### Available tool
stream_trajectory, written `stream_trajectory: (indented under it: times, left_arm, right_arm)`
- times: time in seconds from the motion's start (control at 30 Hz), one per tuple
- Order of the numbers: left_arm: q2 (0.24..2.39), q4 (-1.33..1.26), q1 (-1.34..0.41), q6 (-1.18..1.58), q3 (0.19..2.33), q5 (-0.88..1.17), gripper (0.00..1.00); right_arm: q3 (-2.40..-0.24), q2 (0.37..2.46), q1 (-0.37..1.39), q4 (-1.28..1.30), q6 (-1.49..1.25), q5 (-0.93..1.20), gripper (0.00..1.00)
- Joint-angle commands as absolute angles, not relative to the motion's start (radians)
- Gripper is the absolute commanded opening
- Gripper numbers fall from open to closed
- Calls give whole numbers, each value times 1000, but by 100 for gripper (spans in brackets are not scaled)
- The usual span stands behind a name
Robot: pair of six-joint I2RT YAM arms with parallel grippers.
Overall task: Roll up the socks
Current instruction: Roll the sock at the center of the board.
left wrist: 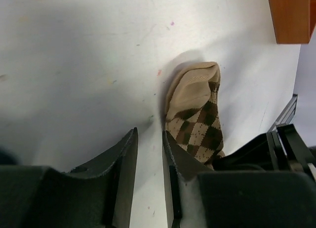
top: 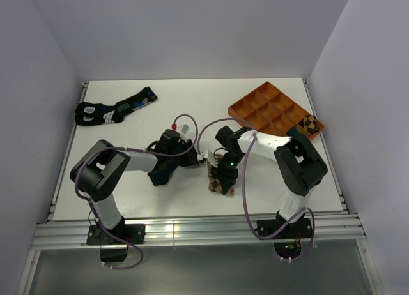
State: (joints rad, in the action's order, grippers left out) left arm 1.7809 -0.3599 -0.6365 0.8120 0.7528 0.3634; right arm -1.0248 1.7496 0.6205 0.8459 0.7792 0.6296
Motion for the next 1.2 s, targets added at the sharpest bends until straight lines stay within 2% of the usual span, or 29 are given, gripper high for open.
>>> stream_trajectory:
  times: [0.0, 0.1, 0.3, 0.53, 0.73, 1.17]
  left_arm:
    - [1692, -427, -623, 845, 724, 304, 32]
    - [1628, -419, -623, 845, 695, 253, 33]
    - [1451, -552, -624, 827, 494, 238, 32]
    - [1336, -722, -742, 741, 328, 170, 32]
    - [1442, -680, -946, 563, 475, 126, 39]
    - [1628, -557, -992, 361, 652, 152, 44]
  right_arm:
    - [-999, 1839, 620, 841, 762, 563, 24]
    - [-1029, 1864, 614, 871, 772, 584, 24]
    - [-1123, 1928, 586, 968, 807, 627, 24]
    - [-1284, 2072, 537, 1129, 860, 670, 24]
    - [-1402, 2171, 520, 1209, 870, 672, 24]
    - [-1462, 2227, 509, 1270, 894, 675, 24]
